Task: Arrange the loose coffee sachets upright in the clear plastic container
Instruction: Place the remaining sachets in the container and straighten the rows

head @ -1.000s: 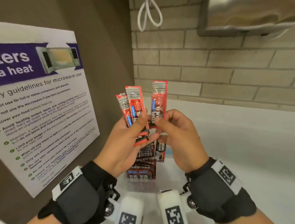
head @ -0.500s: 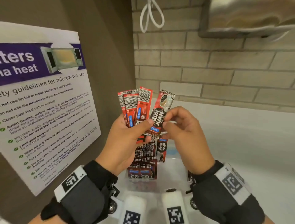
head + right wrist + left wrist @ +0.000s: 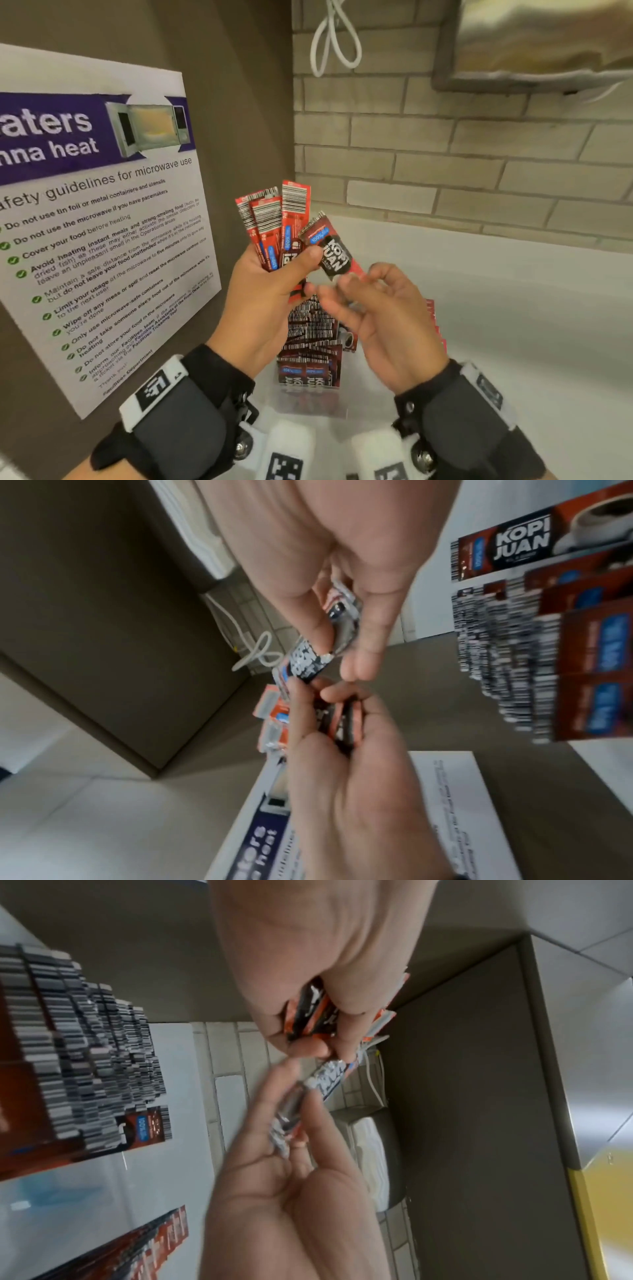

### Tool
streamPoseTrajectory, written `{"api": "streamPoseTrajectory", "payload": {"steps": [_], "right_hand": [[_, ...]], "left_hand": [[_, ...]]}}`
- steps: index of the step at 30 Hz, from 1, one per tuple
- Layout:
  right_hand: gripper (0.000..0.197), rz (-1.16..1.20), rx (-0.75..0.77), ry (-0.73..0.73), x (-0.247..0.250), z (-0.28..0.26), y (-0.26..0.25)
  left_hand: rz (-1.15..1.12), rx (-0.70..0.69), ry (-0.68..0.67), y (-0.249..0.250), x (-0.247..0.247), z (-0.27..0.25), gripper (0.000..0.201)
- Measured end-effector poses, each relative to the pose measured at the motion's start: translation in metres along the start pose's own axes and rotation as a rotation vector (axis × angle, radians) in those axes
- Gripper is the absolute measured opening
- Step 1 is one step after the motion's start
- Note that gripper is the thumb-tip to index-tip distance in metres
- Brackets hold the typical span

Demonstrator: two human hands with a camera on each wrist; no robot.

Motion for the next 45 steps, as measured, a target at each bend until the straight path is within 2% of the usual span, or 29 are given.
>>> {"api": "streamPoseTrajectory", "payload": {"steps": [2,3,6,8,11,15,19,22,25,27,29,32,35,41,43,45], "right_hand": [[0.023,-0.219,-0.031,0.014,0.001,-0.002,0.007],[0.022,-0.382,0.007,0.053,0.003,-0.003,0.003],[0.018,-0.806,0.306,0.196,0.003,-0.006,-0.031],[0.016,-0.971,0.406,0.142,-0.006,-0.007,-0.056],[0.013,-1.184,0.344,0.041,-0.019,-0.002,-0.079],[0.011,-1.317,0.311,0.208,-0.004,0.016,-0.098],[0.004,-1.462,0.111,0.319,0.027,0.039,-0.07],[0.01,-1.497,-0.043,0.341,0.041,0.053,-0.042],[0.022,-1.506,-0.11,0.381,0.05,0.068,-0.028],[0.021,-1.469,-0.136,0.391,0.054,0.075,-0.023],[0.016,-1.432,-0.158,0.405,0.056,0.08,-0.02],[0.02,-1.327,-0.158,0.44,0.058,0.084,-0.019],[0.015,-1.403,-0.175,0.44,0.058,0.083,-0.015],[0.039,-1.412,-0.183,0.448,0.063,0.082,-0.012],[0.042,-1.413,-0.177,0.451,0.064,0.083,-0.012],[0.043,-1.417,-0.169,0.463,0.064,0.084,-0.013]], "left_hand": [[0.055,-0.028,-0.007,0.002,0.002,0.001,0.029],[0.09,-0.045,-0.019,0.003,0.003,0.002,0.026],[0.192,-0.095,-0.094,0.008,0.004,0.005,0.025],[0.231,-0.103,-0.163,0.009,0.0,0.005,0.03],[0.231,-0.066,-0.201,0.006,-0.007,0.004,0.029],[0.109,0.022,-0.052,0.001,0.004,0.007,0.021],[-0.009,0.1,0.025,0.001,0.016,0.003,0.029],[-0.064,0.134,-0.001,0.003,0.018,-0.003,0.043],[-0.123,0.152,-0.04,0.004,0.022,-0.005,0.062],[-0.137,0.158,-0.056,0.005,0.023,-0.007,0.076],[-0.138,0.16,-0.073,0.005,0.023,-0.008,0.081],[-0.145,0.168,-0.095,0.006,0.022,-0.012,0.078],[-0.14,0.181,-0.093,0.005,0.024,-0.015,0.071],[-0.157,0.219,-0.083,-0.001,0.025,-0.017,0.066],[-0.193,0.238,-0.085,-0.002,0.024,-0.018,0.067],[-0.22,0.261,-0.078,-0.004,0.024,-0.019,0.059]]}}
Point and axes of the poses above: each hand's wrist, its own z-axis towards the middle knuckle, its own x-axis out of the back of the hand, y = z × x, the point moved 3 cm from there along z, towards the middle knuckle, and after that the axes turned 15 degrees about -x, right-handed, at the moved point
